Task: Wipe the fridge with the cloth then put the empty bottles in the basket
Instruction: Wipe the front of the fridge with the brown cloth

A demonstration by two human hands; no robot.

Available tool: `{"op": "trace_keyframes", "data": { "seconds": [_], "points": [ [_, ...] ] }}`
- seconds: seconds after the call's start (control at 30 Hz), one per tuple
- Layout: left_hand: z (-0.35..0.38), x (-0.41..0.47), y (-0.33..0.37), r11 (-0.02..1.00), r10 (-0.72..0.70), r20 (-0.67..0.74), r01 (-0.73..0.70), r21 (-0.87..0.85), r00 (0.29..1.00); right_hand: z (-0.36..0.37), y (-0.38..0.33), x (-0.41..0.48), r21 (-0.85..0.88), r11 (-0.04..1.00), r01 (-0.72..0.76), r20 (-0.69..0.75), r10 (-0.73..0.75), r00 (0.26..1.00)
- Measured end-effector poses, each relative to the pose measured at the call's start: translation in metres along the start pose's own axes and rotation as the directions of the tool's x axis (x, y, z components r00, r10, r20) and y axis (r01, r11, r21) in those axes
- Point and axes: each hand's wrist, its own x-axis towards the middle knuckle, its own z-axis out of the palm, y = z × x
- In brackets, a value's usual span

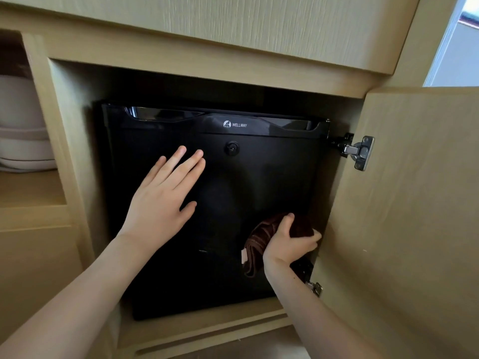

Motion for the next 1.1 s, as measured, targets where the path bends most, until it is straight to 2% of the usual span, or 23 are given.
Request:
{"op": "trace_keyframes", "data": {
  "seconds": [0.1, 0.2, 0.33, 0.4, 0.5, 0.57, 0.67, 0.8, 0.9, 0.97, 1.07, 1.1],
  "points": [
    [0.0, 0.0, 0.001, 1.0, -0.009, 0.002, 0.009, -0.011, 1.0, 0.015, -0.019, 0.002, 0.022, 0.999, 0.043, -0.014, -0.043, 0.999],
    [0.002, 0.0, 0.0, 1.0, -0.005, -0.007, 0.005, -0.013, 1.0, 0.037, -0.053, 0.001, 0.075, 0.966, 0.247, 0.079, -0.253, 0.964],
    [0.007, 0.0, -0.004, 1.0, 0.008, -0.028, -0.008, 0.0, 1.0, 0.046, -0.059, -0.013, 0.122, 0.856, 0.502, 0.238, -0.517, 0.822],
    [0.007, -0.001, -0.006, 1.0, 0.013, -0.028, -0.013, 0.006, 1.0, 0.03, -0.032, -0.024, 0.094, 0.819, 0.566, 0.351, -0.559, 0.751],
    [0.007, -0.005, -0.007, 1.0, 0.021, -0.02, -0.02, 0.021, 1.0, 0.0, 0.011, -0.031, 0.02, 0.717, 0.697, 0.547, -0.591, 0.593],
    [0.009, -0.01, -0.009, 0.999, 0.033, -0.004, -0.033, 0.032, 0.999, -0.008, 0.015, -0.029, 0.009, 0.694, 0.72, 0.619, -0.57, 0.541],
    [0.012, -0.019, -0.016, 0.997, 0.063, -0.008, -0.062, 0.051, 0.998, 0.006, -0.013, -0.025, 0.068, 0.706, 0.705, 0.604, -0.592, 0.534],
    [0.018, -0.026, -0.022, 0.995, 0.078, -0.04, -0.075, 0.058, 0.996, 0.044, -0.058, -0.026, 0.157, 0.665, 0.73, 0.459, -0.704, 0.543],
    [0.021, -0.029, -0.022, 0.995, 0.075, -0.05, -0.072, 0.067, 0.996, 0.047, -0.043, -0.031, 0.162, 0.613, 0.773, 0.447, -0.744, 0.497],
    [0.022, -0.034, -0.022, 0.995, 0.068, -0.044, -0.065, 0.077, 0.997, 0.03, -0.012, -0.035, 0.173, 0.539, 0.824, 0.548, -0.748, 0.374],
    [0.024, -0.048, -0.025, 0.993, 0.064, 0.001, -0.064, 0.097, 0.998, -0.002, 0.03, -0.031, 0.209, 0.329, 0.921, 0.74, -0.669, 0.071],
    [0.025, -0.053, -0.027, 0.991, 0.07, 0.026, -0.073, 0.11, 0.997, -0.008, 0.036, -0.028, 0.23, 0.298, 0.926, 0.785, -0.619, 0.004]
  ]
}}
